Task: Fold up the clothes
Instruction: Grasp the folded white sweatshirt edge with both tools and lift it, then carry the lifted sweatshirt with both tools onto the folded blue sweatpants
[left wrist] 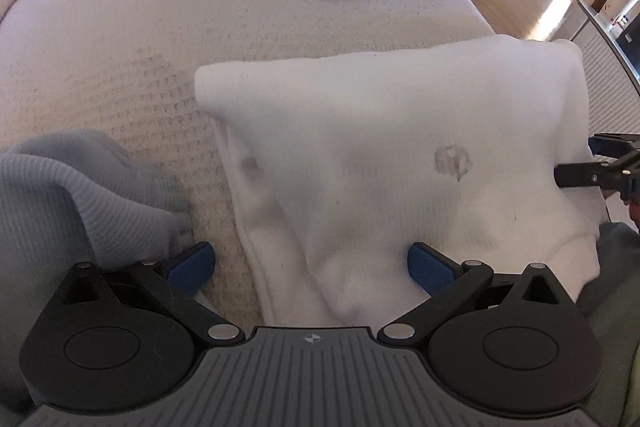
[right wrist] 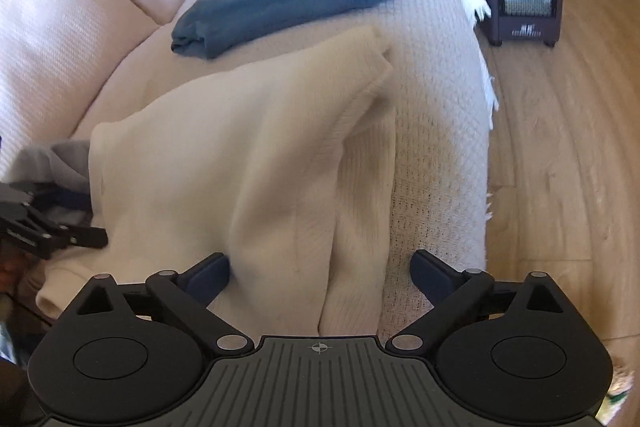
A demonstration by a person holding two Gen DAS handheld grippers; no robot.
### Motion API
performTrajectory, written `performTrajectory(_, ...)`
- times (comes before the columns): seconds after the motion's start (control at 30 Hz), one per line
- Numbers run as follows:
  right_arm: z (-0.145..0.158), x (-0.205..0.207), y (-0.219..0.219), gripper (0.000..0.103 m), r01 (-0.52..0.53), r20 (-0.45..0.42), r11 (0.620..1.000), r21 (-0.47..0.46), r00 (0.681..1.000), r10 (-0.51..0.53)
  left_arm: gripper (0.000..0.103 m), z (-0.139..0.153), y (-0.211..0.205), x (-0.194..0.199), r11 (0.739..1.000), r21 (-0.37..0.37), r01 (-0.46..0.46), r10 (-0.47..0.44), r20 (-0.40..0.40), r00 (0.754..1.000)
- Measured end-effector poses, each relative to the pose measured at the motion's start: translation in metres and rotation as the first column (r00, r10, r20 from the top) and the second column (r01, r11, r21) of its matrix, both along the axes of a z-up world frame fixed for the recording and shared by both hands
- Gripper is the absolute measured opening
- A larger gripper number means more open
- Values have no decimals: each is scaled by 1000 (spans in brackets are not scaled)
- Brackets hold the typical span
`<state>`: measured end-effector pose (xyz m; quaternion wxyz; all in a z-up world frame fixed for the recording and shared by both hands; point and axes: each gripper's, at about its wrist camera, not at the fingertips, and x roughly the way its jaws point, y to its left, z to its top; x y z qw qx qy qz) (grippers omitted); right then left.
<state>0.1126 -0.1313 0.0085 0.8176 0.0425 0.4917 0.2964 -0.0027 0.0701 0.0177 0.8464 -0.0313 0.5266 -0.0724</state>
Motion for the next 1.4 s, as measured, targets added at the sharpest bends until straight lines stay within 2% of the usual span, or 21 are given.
performTrajectory(0.1,0,-2,3,97,-5,6,1000,-13,1000,5,103,0,-4,4,999,5,-32,32,-4,999)
performTrajectory(0.13,1,-4,4,93,-1,5,1000,-10,1000,1,102,2,-6,4,999,12,-39,39,-4,999)
performTrajectory(0.17,2,-6,3,90,5,1,1000,-3,1000,-5,96,5,-9,3,999,16,-43,43,-2,999)
performTrajectory(0.2,3,-7,3,83,10,-2,1000,5,1000,-10,82,8,-12,2,999,9,-33,33,8,999)
performTrajectory(0.27,5,-10,2,71,26,-11,1000,17,1000,-26,61,13,-16,0,1000,-10,-23,23,22,999)
performTrajectory(0.33,10,-14,2,53,38,-14,999,27,999,-38,49,19,-17,-1,999,-28,-17,19,37,999)
performTrajectory(0.4,15,-16,8,44,47,4,999,9,999,-47,26,35,-15,6,999,-32,-3,6,81,997)
performTrajectory(0.47,23,-21,11,35,67,27,998,-2,997,-67,19,52,-13,12,999,-35,11,-7,124,992)
performTrajectory(0.53,35,-28,12,28,73,87,997,0,994,-73,18,68,-11,18,999,-38,26,-19,167,986)
performTrajectory(0.73,79,-31,12,27,135,222,988,76,964,-149,18,118,-5,37,997,-43,70,-54,293,954)
performTrajectory(0.8,86,-27,9,27,170,239,979,112,952,-193,18,132,-3,44,996,-43,83,-64,329,942)
performTrajectory(0.9,84,-19,5,27,217,230,966,143,942,-246,20,111,-2,57,996,-30,82,-70,293,954)
performTrajectory(1.0,64,-12,2,28,246,179,962,117,948,-264,21,61,0,70,998,43,40,-46,172,984)
performTrajectory(1.03,58,-10,1,33,255,162,961,107,949,-270,24,48,2,73,998,61,23,-30,125,992)
performTrajectory(1.07,51,-7,0,35,264,145,960,98,950,-276,27,47,5,69,998,54,12,-18,117,993)
performTrajectory(1.1,45,-5,0,45,273,128,958,88,951,-282,40,45,8,66,999,47,1,-6,109,994)
performTrajectory(1.13,39,-3,-1,55,281,111,956,79,951,-289,60,45,12,62,999,42,-8,4,106,994)
performTrajectory(1.2,26,2,-3,62,298,78,953,59,950,-302,80,52,20,60,999,44,-16,10,132,991)
performTrajectory(1.3,14,7,-2,69,305,50,951,51,950,-307,81,53,31,71,1000,26,-17,14,135,991)
performTrajectory(1.4,10,9,2,75,297,41,953,63,953,-300,84,42,27,83,999,-37,22,-18,100,995)
